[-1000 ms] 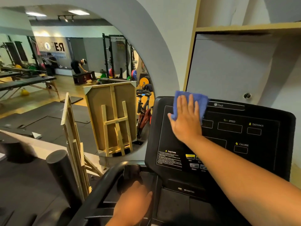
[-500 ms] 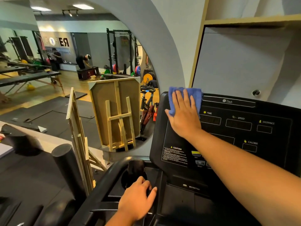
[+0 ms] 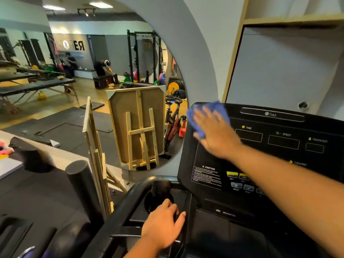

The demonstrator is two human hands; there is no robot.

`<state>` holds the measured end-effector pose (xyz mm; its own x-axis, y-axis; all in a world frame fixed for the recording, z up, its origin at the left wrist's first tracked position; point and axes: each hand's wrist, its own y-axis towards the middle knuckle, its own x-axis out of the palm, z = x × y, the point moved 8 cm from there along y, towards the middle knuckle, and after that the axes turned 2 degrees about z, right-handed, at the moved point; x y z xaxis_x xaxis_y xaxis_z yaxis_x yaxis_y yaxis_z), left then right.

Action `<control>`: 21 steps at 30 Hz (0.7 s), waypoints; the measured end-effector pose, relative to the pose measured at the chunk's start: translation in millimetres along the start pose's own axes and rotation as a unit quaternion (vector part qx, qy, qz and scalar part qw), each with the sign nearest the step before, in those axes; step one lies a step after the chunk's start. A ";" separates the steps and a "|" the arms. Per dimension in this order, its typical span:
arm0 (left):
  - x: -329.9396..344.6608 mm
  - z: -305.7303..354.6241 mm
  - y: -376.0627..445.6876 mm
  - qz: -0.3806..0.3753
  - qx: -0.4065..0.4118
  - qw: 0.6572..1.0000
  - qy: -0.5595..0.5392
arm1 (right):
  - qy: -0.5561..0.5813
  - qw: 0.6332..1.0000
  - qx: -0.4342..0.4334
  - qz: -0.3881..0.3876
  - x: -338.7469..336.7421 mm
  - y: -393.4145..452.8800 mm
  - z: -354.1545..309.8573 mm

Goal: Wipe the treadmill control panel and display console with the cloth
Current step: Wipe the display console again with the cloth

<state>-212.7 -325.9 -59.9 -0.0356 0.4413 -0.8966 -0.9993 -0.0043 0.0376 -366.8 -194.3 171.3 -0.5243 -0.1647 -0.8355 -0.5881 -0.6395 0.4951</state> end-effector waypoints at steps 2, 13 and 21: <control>2.1 -1.4 -1.0 -0.001 -0.005 1.000 0.004 | -0.001 0.997 0.069 0.035 -18.9 28.5 17.1; 1.5 0.1 -2.8 0.002 0.006 1.000 0.008 | -0.058 0.995 -0.073 -0.029 36.2 -43.9 -59.3; 2.4 0.0 -3.3 0.016 0.014 1.000 0.007 | -0.016 0.977 -0.170 -0.127 79.9 -146.5 -95.2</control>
<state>-209.4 -324.8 -62.2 -0.0673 0.4282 -0.9012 -0.9969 0.0079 0.0782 -263.9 -185.3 9.3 -0.4098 0.0520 -0.9107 -0.4665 -0.8699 0.1603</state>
